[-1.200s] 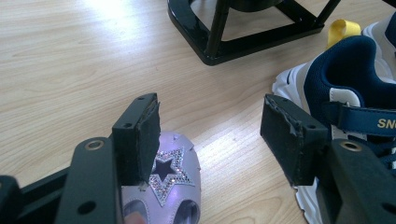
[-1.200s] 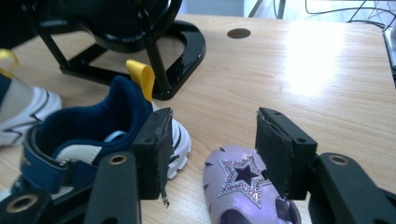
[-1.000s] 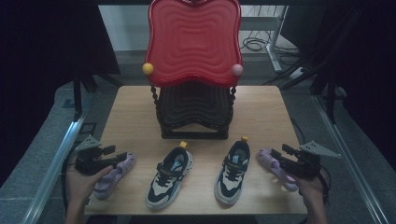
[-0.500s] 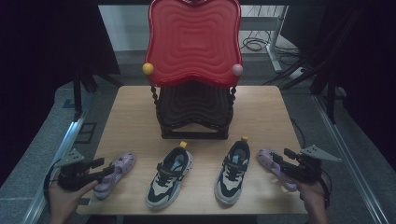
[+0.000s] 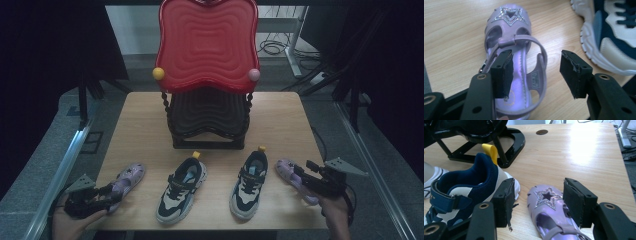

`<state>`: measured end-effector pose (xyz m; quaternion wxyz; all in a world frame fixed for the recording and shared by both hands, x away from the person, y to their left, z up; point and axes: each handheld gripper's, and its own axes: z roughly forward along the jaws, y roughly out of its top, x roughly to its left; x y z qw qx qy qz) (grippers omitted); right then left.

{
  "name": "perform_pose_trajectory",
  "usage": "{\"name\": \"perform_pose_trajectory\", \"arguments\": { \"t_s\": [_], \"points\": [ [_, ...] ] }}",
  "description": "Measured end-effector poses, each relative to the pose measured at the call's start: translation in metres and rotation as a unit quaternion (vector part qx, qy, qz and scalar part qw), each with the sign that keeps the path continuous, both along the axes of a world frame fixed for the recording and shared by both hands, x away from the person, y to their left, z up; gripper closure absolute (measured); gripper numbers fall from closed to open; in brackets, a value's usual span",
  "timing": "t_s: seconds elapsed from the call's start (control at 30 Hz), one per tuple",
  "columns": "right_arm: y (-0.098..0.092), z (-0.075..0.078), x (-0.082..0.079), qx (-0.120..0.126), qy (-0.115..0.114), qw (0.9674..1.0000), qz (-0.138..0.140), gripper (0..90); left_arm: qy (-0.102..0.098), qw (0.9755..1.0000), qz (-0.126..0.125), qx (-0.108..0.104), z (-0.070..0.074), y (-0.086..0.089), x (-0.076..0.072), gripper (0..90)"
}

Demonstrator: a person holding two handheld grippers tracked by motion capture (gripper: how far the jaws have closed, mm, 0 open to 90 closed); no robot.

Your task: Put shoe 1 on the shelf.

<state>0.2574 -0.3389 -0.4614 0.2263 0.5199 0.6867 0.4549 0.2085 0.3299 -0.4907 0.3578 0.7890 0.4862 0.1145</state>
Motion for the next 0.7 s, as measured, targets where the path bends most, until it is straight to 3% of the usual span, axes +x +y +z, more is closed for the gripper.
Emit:
{"name": "perform_pose_trajectory", "arguments": {
  "t_s": [0.2, 0.23, 0.43, 0.7],
  "points": [
    [-0.001, 0.0, 0.0, 0.003, -0.002, 1.0, -0.003, 43.2, 0.02, 0.9997, -0.011, 0.012, -0.006, -0.005, 0.004, 57.6],
    [0.0, 0.0, 0.001, 0.002, 0.0, 1.0, -0.002, 43.1, 0.027, 0.9993, -0.015, 0.023, -0.008, -0.007, 0.006, 59.8],
    [0.001, -0.002, 0.002, 0.001, 0.003, 1.0, 0.001, 43.1, 0.033, 0.999, -0.022, 0.022, -0.011, -0.007, 0.009, 71.4],
    [0.001, -0.005, 0.002, 0.0, 0.005, 1.0, 0.0, 43.0, 0.031, 0.9981, -0.043, 0.031, -0.01, -0.01, 0.01, 79.1]
  ]
}}
